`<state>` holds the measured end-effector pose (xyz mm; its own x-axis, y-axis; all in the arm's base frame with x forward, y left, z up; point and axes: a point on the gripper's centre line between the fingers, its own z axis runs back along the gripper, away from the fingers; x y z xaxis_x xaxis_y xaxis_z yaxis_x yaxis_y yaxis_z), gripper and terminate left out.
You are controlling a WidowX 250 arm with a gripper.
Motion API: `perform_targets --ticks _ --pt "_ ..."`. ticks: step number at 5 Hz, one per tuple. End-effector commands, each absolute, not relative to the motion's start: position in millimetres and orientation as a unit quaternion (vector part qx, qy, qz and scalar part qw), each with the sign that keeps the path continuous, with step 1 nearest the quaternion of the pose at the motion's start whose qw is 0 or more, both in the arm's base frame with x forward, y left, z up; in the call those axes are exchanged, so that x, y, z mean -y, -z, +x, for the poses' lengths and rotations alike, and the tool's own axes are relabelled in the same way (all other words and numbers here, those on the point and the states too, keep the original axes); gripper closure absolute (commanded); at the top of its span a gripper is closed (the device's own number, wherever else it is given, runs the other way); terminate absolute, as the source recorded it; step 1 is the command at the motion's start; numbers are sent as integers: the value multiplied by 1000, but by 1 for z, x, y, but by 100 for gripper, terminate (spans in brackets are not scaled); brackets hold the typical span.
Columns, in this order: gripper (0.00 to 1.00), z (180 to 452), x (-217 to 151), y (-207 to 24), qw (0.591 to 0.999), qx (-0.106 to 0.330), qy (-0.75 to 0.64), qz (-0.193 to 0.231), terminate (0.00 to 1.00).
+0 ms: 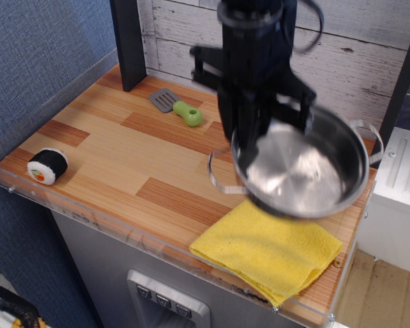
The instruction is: Place the pot on top of the cloth.
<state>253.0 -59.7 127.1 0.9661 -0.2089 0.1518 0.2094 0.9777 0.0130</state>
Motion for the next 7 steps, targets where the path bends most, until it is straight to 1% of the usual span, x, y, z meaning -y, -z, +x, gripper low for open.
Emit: perform_targets --ticks 1,2,3,6,7 --pt "100 235 21 -97 994 58 85 24 0" --pt "100 239 7 -75 996 40 70 27 0" --pt "100 247 13 -67 996 35 74 22 0" --pt "100 278 59 -60 994 42 97 12 0" --pt "100 274 62 -51 993 30 109 22 0"
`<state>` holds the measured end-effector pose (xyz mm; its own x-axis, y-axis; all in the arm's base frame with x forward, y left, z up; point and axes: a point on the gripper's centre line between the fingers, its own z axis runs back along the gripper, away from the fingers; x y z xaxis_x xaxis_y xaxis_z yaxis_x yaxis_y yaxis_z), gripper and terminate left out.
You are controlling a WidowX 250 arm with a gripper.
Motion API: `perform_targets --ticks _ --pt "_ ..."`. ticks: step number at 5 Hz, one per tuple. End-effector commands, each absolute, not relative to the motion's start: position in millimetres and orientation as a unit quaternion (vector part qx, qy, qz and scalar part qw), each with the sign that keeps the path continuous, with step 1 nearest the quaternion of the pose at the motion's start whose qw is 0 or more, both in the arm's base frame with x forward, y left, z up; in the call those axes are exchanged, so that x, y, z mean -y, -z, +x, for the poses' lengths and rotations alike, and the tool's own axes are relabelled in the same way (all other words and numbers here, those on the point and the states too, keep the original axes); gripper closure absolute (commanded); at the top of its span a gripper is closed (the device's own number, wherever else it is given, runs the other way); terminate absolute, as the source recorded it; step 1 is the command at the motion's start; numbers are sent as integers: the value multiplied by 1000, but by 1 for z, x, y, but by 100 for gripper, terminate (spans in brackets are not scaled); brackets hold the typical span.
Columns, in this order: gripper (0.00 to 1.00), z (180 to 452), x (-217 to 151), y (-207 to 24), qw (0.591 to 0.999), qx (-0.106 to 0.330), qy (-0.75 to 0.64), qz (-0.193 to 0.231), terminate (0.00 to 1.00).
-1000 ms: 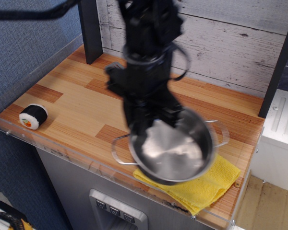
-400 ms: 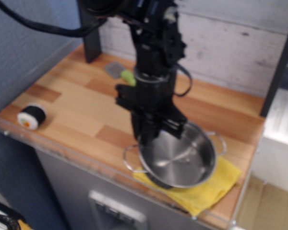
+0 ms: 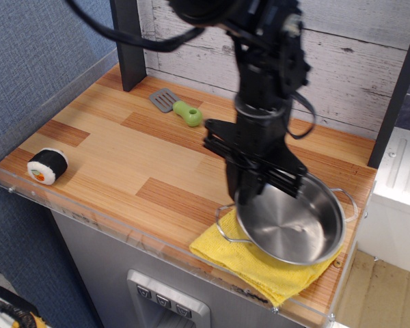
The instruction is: Place the pot on top of the cloth.
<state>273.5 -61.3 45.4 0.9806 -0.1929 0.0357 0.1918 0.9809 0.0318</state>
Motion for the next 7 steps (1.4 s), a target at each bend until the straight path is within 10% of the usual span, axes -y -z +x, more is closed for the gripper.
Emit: perform_targets --ticks 1,7 --pt "100 267 55 -40 993 11 114 39 0" --pt "100 255 18 -30 984 -18 175 41 0"
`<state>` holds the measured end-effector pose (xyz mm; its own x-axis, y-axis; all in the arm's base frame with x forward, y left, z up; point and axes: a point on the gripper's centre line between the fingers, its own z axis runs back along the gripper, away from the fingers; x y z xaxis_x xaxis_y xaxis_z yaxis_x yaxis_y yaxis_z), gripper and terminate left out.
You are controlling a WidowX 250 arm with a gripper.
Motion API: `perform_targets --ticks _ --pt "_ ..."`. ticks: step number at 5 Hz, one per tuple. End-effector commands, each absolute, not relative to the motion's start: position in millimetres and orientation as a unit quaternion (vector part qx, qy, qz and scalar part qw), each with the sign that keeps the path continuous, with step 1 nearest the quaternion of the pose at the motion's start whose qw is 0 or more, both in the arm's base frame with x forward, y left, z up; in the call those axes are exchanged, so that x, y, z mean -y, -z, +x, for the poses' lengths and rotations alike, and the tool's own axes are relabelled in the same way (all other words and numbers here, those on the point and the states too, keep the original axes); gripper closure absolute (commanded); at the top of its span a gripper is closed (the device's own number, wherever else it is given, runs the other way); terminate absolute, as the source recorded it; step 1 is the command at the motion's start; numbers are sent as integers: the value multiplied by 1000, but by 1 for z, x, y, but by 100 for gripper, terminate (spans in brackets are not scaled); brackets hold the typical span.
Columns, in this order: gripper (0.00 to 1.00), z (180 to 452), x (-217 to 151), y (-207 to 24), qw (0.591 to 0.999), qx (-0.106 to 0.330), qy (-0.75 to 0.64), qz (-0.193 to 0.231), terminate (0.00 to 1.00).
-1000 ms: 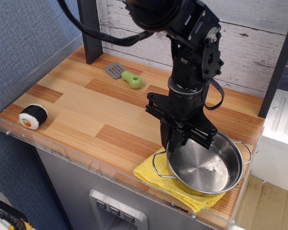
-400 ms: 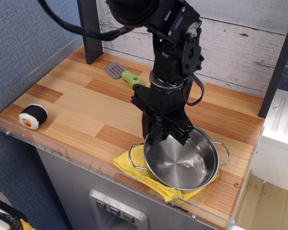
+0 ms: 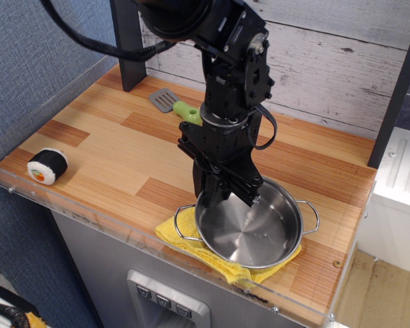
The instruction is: Place the pot on top of the cloth.
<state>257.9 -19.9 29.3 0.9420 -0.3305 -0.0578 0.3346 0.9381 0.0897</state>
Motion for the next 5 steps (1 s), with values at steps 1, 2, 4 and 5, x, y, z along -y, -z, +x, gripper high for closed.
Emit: perform_targets --ticks 1,2,4,5 --pt "100 271 30 -11 986 -22 166 -12 0" --pt "100 276 36 -7 985 -22 170 -17 0" --pt "0 278 39 -24 981 -8 192 -12 0" --pt "0 277 42 -56 981 28 190 -10 0"
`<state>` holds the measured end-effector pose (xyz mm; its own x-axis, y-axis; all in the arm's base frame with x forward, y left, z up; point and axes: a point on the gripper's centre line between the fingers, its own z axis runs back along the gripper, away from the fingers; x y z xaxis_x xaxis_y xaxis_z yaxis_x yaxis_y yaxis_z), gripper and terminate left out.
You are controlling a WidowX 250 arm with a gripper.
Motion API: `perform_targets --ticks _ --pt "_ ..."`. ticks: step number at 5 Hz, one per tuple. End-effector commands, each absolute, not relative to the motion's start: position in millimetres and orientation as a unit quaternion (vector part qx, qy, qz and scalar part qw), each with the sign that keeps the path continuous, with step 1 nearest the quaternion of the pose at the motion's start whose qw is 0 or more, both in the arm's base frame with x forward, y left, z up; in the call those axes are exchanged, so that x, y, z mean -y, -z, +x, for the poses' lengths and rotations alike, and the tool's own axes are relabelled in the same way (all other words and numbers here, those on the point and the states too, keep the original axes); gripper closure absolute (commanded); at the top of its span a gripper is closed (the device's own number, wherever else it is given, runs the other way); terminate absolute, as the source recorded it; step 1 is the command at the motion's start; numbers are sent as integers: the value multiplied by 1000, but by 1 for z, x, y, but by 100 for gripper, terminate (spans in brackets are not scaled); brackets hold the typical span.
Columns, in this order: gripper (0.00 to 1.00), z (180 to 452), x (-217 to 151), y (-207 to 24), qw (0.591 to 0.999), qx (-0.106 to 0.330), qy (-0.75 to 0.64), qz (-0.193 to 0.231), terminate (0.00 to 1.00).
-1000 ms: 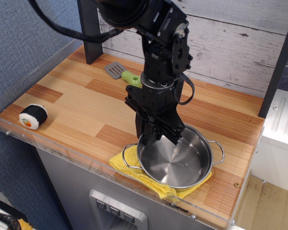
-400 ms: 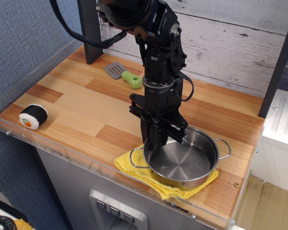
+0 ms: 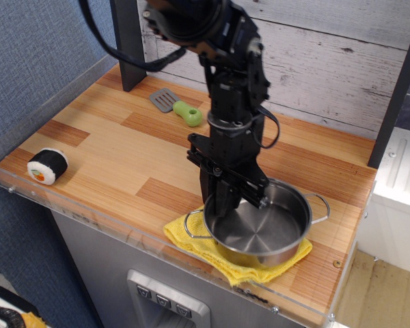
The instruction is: Place the pot on top of the cloth.
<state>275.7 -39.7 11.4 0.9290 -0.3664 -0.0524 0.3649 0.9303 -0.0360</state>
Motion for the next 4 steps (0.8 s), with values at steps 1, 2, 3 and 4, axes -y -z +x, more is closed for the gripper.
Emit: perform_targets --ticks 1,2,3,4 --pt "0 277 41 -90 982 74 173 -30 0" --pt "0 279 38 -129 981 119 149 -47 0" --pt "0 282 29 -158 982 137 130 -30 0" --pt "0 292 6 -178 987 122 105 28 100"
